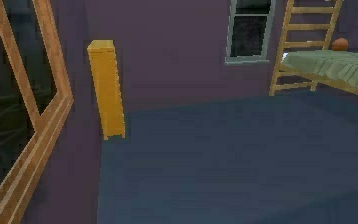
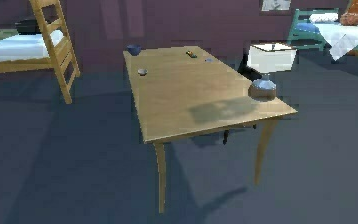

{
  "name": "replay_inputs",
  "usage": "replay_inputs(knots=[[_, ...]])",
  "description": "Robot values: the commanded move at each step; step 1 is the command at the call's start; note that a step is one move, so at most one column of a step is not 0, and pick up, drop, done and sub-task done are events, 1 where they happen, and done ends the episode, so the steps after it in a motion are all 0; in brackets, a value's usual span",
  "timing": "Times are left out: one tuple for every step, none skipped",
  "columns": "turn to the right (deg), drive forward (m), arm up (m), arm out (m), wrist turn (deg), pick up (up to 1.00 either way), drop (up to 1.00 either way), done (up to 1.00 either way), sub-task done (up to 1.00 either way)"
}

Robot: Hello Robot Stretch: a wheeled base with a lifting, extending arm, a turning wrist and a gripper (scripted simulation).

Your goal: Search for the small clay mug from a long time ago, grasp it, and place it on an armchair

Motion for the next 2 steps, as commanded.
replay_inputs(knots=[[36.0, 0.00, 0.00, 0.00, 0.0, 0.00, 0.00, 0.00, 0.00], [0.0, 0.40, 0.00, 0.00, 0.0, 0.00, 0.00, 0.00, 0.00]])
